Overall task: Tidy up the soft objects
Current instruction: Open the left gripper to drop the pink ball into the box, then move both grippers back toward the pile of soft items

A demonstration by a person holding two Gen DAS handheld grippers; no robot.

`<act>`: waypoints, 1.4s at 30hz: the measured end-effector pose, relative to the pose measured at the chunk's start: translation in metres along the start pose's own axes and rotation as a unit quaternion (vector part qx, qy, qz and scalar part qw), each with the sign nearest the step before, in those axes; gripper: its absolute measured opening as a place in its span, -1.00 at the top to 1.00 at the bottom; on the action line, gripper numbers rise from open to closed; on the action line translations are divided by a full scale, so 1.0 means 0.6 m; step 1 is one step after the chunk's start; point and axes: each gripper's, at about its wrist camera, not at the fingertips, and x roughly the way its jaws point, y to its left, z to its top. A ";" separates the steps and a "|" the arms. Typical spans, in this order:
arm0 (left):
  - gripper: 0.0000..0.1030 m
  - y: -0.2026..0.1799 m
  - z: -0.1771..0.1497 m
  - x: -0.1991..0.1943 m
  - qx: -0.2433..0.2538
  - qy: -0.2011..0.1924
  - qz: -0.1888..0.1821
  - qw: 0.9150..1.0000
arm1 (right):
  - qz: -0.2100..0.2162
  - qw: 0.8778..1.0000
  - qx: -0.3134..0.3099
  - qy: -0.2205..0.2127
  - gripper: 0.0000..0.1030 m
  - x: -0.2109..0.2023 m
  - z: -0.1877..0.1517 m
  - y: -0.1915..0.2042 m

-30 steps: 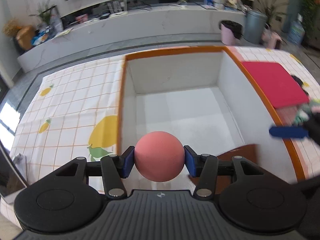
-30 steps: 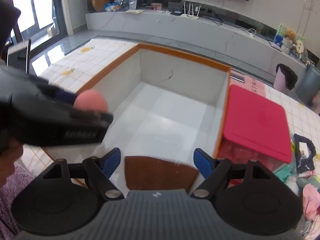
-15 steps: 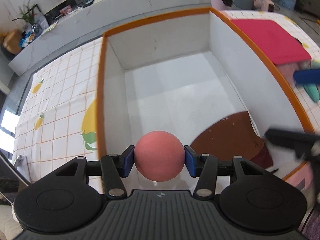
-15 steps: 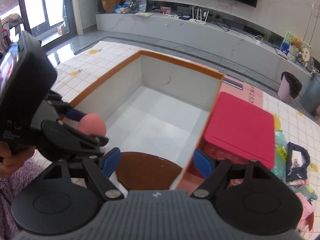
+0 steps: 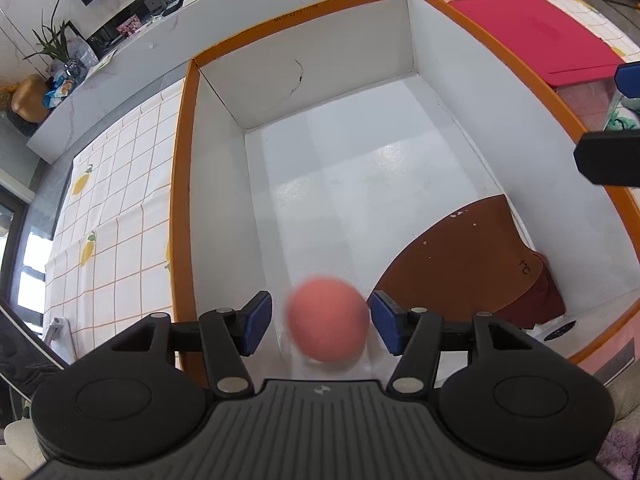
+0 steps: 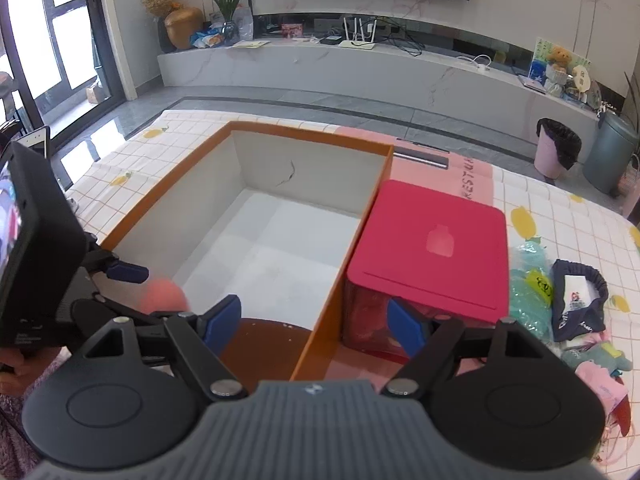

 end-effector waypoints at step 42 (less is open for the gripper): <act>-0.76 -0.083 0.050 -0.179 -0.067 -0.222 -0.165 0.959 | -0.218 0.967 0.110 -0.071 -0.77 -0.180 -0.046 -0.272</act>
